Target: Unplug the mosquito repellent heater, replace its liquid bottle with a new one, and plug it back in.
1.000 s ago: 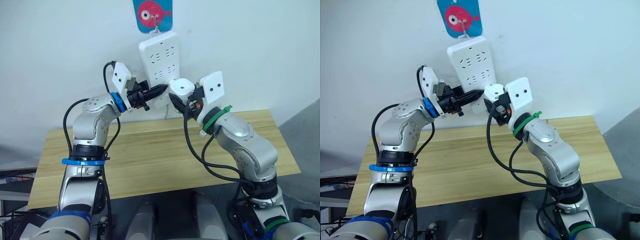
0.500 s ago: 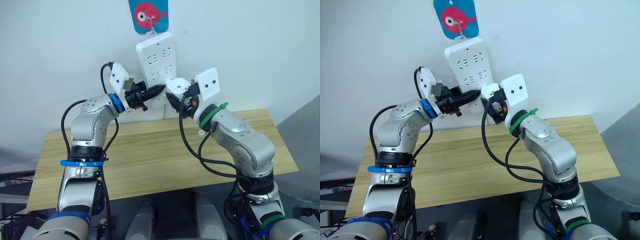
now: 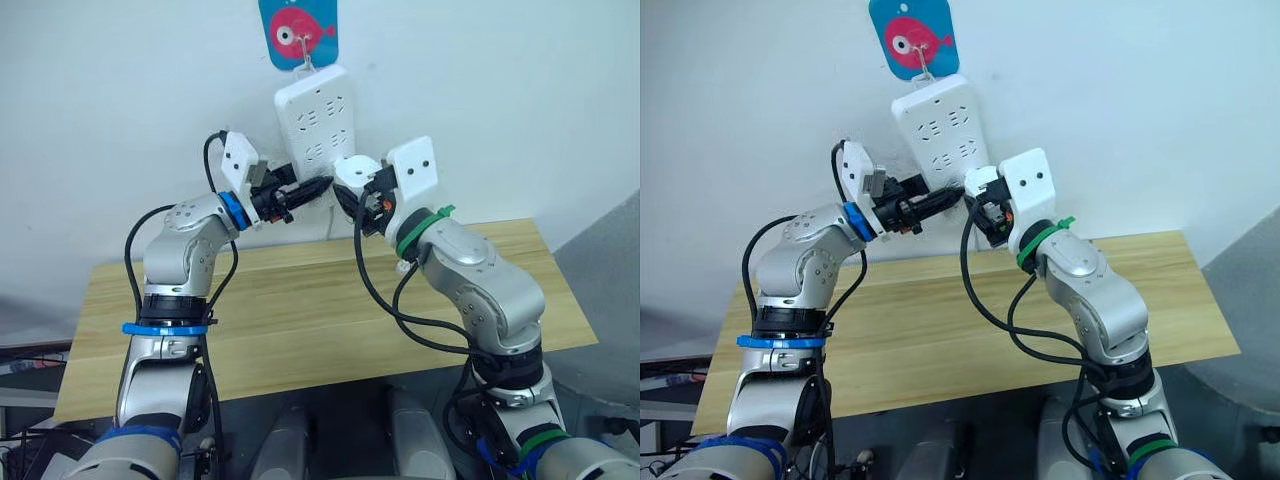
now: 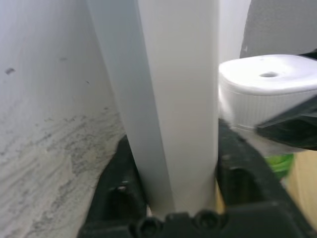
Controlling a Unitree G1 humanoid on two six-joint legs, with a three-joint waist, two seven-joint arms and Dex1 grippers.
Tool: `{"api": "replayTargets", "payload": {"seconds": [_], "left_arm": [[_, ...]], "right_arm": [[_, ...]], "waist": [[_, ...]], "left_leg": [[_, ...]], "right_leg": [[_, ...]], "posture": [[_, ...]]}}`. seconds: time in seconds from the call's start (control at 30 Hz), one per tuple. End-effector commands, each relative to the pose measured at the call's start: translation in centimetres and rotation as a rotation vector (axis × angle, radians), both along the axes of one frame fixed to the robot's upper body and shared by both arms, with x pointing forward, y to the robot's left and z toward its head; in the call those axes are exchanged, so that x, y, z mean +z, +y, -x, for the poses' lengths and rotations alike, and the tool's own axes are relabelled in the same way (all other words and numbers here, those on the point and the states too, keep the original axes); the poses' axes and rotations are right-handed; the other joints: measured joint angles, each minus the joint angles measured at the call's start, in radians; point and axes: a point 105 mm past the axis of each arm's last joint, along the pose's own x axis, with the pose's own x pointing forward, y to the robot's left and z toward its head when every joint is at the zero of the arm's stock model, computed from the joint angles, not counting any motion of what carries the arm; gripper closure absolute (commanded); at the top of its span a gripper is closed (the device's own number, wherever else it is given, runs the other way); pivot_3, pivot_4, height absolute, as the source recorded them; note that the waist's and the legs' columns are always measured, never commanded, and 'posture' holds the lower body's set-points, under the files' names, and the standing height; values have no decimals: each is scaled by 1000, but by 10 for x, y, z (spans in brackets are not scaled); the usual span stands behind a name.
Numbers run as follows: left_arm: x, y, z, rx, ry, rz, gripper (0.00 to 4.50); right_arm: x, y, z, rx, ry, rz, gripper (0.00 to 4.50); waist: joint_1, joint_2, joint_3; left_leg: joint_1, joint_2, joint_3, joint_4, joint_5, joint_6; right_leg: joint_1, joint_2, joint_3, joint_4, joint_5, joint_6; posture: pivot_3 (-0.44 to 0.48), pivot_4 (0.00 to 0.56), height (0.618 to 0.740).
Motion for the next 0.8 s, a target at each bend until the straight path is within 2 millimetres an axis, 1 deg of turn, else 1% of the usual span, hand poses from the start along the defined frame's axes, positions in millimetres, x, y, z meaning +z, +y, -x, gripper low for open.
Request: {"api": "replayTargets", "payload": {"seconds": [0.03,0.13,0.17,0.27,0.33,0.4,0.47,0.5,0.53,0.57,0.67,0.8], "left_arm": [[4,-17,17,-120,-29,-20,982],[-1,-6,18,-93,-24,-46,66],[-1,-3,19,-88,-23,-49,26],[-1,13,23,-53,-16,-73,26],[0,23,29,-41,-11,-96,26],[1,29,35,-32,-5,-107,26],[4,33,43,-32,9,-108,0],[4,33,48,-36,17,-112,0],[5,35,52,-38,26,-118,0],[5,36,56,-39,34,-122,0],[4,39,65,-42,57,-135,0],[0,46,70,-35,86,-159,0]], "right_arm": [[8,-7,-6,-57,-29,-15,1538],[7,-8,-7,-62,-18,-33,1538],[7,-8,-7,-62,-19,-33,1538],[7,-8,-8,-60,-23,-28,1538],[7,-7,-9,-62,-33,-23,1538],[9,-7,-9,-63,-53,-9,1538],[10,-7,-9,-63,-67,-8,820],[10,-7,-9,-63,-72,-13,586],[10,-7,-8,-61,-73,-20,219],[10,-8,-7,-60,-75,-23,20],[5,-13,0,-48,-70,-22,20],[-6,-25,16,-1,-5,-27,20]], "waist": [[2,0,0],[10,0,0],[13,0,0],[13,0,0],[13,0,0],[15,0,0],[18,0,0],[21,0,0],[25,0,0],[27,0,0],[34,0,0],[43,0,0]], "left_leg": [[0,0,0,0,0,0],[-1,-1,-1,0,0,0],[-1,0,-1,0,0,0],[0,0,0,0,0,0],[0,1,0,0,0,0],[0,0,0,-1,0,0],[0,0,-1,0,0,0],[0,0,-1,0,0,0],[0,0,-1,0,0,0],[0,0,-2,0,0,0],[-2,0,-3,-2,0,0],[-4,-1,-5,-3,0,0]], "right_leg": [[0,0,0,0,0,0],[0,0,-1,-1,0,0],[0,0,-1,-1,0,0],[0,0,-1,0,0,0],[0,0,0,0,0,0],[0,0,0,-1,0,0],[0,0,0,-1,0,0],[0,0,0,0,0,0],[0,0,-1,0,0,0],[0,0,-1,0,0,0],[0,0,-2,-1,0,0],[-1,0,-4,-2,0,0]], "posture": [[-11,225,740],[-11,225,740],[-3,226,740],[6,228,740],[12,229,740],[21,229,740],[21,229,740],[29,232,740],[29,232,740],[29,232,740],[37,233,740],[41,234,740]]}}
